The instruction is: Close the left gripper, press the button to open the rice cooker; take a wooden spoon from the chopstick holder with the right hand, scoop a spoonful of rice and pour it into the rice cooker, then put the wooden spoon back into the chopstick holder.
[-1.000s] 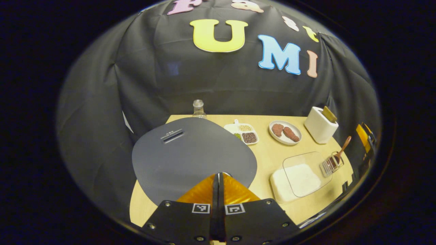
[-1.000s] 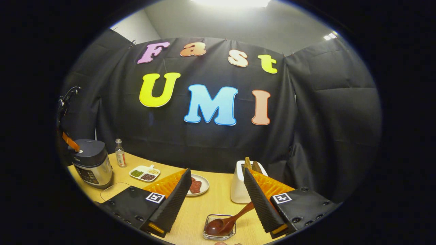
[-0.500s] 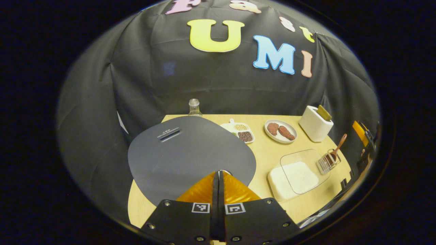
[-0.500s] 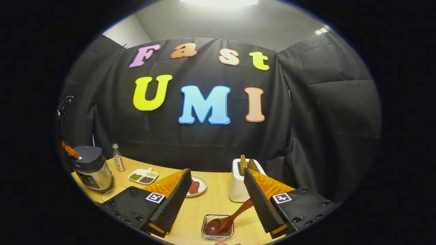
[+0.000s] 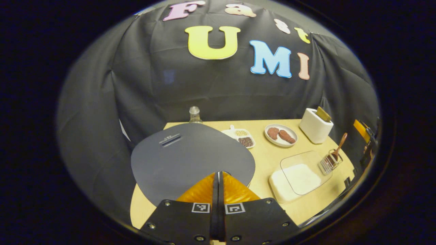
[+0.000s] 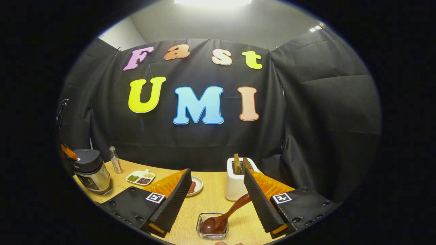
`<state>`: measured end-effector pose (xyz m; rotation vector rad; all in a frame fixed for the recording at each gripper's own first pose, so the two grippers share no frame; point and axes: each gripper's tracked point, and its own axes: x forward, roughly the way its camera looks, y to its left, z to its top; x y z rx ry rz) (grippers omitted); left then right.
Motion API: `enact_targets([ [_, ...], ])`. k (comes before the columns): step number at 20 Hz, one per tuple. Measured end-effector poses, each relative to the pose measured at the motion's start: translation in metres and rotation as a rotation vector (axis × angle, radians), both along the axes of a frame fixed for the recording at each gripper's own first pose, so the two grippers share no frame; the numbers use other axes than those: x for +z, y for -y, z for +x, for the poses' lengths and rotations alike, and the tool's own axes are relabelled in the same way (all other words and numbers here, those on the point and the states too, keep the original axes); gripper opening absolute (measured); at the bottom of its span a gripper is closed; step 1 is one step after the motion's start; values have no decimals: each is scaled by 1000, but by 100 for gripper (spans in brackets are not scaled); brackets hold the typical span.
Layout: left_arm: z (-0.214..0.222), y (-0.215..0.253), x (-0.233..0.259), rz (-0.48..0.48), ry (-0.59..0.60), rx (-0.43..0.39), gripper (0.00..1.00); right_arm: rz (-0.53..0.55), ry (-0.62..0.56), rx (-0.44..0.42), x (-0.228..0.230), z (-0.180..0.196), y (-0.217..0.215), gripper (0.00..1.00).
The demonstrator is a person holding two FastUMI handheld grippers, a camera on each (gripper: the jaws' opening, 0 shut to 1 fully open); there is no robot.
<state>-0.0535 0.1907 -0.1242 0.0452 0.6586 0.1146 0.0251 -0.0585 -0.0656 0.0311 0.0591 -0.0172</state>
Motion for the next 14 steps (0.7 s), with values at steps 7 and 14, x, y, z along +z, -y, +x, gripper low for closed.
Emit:
enact_targets([
  [7,9,-25,163,261,468,141,1,16,9,-12,6,-3,11,97],
  [14,-28,12,192,204,650,174,29,0,-1,-3,4,-2,16,99],
])
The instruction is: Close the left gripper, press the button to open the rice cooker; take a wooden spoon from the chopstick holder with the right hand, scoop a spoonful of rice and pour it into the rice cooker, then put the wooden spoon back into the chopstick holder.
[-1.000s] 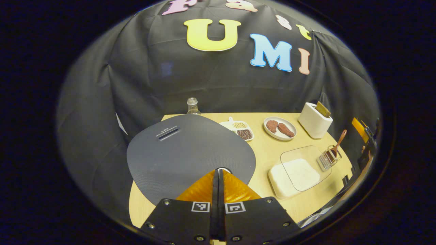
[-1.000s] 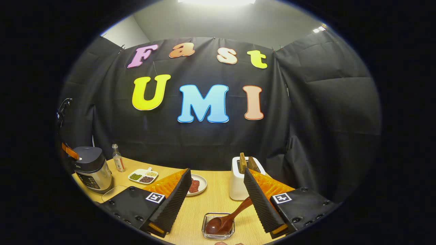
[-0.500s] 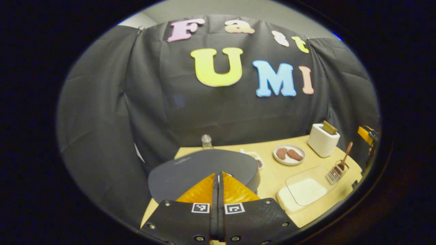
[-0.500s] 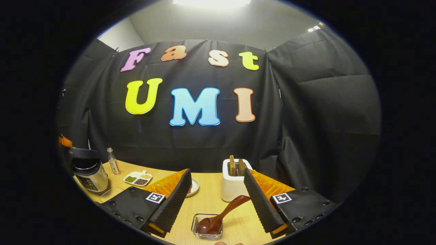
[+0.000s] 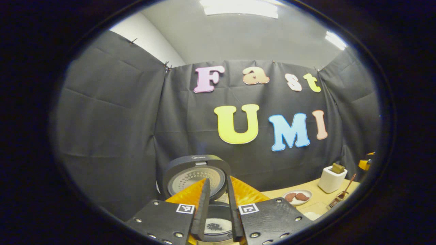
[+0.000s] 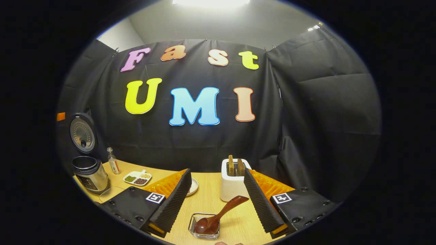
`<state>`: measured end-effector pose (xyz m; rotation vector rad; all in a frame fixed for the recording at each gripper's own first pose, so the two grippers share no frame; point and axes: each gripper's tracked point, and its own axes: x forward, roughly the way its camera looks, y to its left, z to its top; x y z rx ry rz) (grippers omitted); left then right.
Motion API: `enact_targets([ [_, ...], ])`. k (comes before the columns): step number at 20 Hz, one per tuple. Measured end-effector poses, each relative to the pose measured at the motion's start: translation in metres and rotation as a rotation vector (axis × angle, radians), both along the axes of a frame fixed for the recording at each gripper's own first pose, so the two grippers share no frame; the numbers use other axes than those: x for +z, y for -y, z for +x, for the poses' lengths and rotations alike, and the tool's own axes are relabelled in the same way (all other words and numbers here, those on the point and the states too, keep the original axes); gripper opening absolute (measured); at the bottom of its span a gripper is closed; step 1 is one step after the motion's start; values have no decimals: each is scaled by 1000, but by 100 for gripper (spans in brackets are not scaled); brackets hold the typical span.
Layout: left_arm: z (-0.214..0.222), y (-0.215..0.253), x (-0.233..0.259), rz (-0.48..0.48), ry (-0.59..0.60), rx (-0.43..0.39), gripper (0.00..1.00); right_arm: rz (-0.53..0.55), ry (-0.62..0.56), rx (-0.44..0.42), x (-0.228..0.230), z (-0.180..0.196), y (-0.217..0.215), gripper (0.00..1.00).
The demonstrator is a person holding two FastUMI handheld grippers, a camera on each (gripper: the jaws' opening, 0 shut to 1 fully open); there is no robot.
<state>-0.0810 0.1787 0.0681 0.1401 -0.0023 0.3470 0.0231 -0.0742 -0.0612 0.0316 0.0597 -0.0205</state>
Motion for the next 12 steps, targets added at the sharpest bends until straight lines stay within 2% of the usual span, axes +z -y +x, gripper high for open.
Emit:
enact_targets([
  [1,-2,2,-2,11,4,-2,30,2,2,-1,1,0,2,99],
  [5,1,24,-11,39,-10,-18,94,42,10,-28,5,0,23,97],
  [9,4,47,-23,-8,-29,-60,95,115,2,-57,-4,2,50,99],
  [12,9,52,-28,-13,-47,-66,95,186,-18,-36,-19,6,59,98],
])
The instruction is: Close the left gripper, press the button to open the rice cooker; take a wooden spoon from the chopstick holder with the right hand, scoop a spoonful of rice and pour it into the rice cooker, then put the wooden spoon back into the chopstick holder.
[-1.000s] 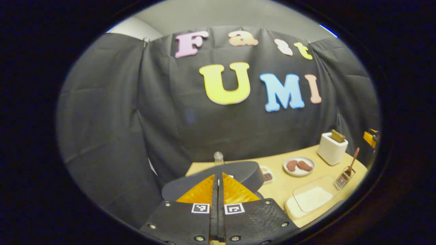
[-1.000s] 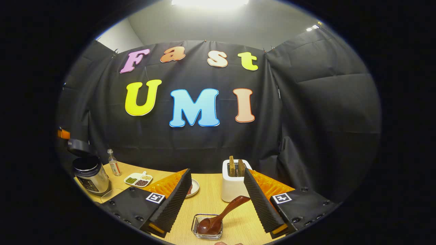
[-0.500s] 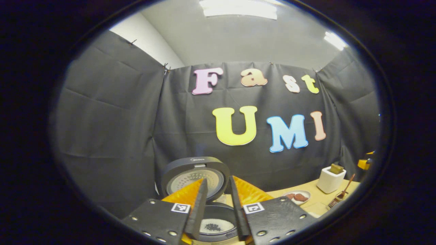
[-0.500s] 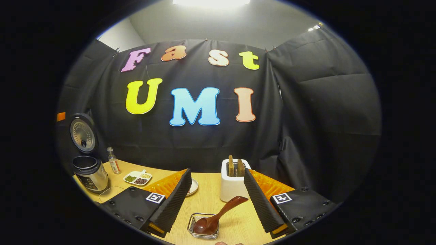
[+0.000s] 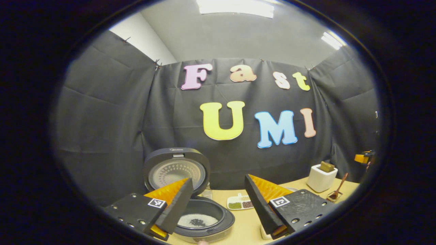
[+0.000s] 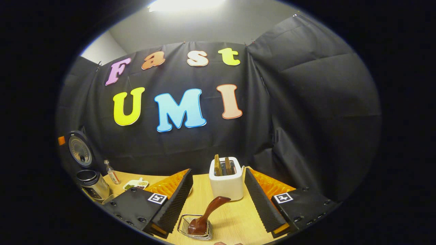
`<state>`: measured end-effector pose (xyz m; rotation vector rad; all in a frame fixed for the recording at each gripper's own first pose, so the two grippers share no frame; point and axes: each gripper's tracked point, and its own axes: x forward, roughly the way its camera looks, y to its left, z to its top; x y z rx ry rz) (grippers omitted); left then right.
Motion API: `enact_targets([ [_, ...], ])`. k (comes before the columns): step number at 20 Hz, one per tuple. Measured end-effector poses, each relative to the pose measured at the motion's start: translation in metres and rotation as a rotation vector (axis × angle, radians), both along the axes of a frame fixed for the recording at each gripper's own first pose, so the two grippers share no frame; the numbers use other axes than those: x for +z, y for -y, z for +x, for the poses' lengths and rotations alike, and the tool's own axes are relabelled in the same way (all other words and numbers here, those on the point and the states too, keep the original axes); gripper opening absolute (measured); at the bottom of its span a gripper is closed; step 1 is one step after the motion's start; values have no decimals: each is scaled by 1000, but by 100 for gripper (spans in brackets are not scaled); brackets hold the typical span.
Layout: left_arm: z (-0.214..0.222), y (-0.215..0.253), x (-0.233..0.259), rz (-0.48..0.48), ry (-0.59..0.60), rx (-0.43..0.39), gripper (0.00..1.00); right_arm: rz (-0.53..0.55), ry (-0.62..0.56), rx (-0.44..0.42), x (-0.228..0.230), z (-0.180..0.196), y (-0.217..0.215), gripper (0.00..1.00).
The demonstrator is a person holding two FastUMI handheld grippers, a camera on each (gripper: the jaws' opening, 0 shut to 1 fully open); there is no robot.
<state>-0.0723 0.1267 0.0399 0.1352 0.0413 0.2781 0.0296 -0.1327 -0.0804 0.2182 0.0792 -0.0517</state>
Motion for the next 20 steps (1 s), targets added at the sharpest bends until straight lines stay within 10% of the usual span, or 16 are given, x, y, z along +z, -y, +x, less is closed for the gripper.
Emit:
enact_targets([
  [20,25,-18,-67,-32,-159,72,95,411,-230,207,-133,71,-28,98],
])
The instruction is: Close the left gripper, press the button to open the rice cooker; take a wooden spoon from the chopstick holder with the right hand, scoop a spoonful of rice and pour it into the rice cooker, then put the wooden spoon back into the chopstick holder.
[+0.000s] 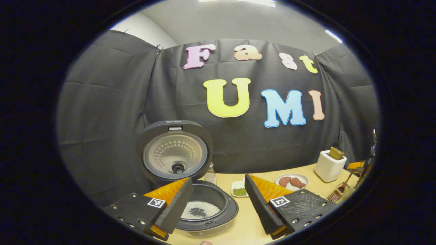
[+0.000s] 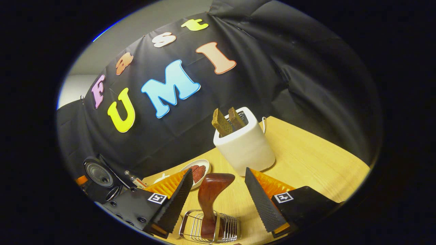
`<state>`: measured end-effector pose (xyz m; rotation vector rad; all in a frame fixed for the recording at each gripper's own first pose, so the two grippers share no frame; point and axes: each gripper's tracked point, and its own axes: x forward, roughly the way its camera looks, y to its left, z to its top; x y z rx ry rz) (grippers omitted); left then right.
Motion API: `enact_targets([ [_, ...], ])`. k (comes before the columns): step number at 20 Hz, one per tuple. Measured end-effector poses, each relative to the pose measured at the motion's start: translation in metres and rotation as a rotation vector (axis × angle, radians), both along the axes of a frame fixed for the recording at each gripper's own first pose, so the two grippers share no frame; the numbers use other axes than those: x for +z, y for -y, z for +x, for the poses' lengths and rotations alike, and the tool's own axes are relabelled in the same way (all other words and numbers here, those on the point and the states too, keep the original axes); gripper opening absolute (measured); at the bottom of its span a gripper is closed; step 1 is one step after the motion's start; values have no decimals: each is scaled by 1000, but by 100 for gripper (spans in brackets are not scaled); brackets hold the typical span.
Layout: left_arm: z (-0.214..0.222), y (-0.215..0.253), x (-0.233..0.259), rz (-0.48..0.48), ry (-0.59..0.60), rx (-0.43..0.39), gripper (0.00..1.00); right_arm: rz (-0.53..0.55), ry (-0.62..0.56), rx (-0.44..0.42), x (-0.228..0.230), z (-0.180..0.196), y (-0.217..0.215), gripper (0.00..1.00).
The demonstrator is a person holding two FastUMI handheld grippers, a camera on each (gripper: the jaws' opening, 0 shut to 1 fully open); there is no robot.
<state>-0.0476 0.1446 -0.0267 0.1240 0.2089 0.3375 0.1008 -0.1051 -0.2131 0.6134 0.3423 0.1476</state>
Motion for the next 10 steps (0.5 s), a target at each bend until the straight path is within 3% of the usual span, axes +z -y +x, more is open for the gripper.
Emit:
enact_targets([
  [2,2,3,0,10,-1,-6,95,18,-13,21,-6,5,-6,98],
  [3,2,4,0,11,-1,-10,95,29,-21,28,-9,8,-10,88],
  [4,2,5,0,11,-1,-12,95,45,-29,37,-12,11,-12,94],
  [6,1,7,-3,-3,-6,-14,95,73,-39,47,-15,13,-16,88],
  [9,-1,11,-7,-13,-18,-27,95,128,-59,44,-15,17,-18,36],
  [10,-2,8,-9,-4,-26,-20,95,145,-77,39,-16,18,-19,33],
])
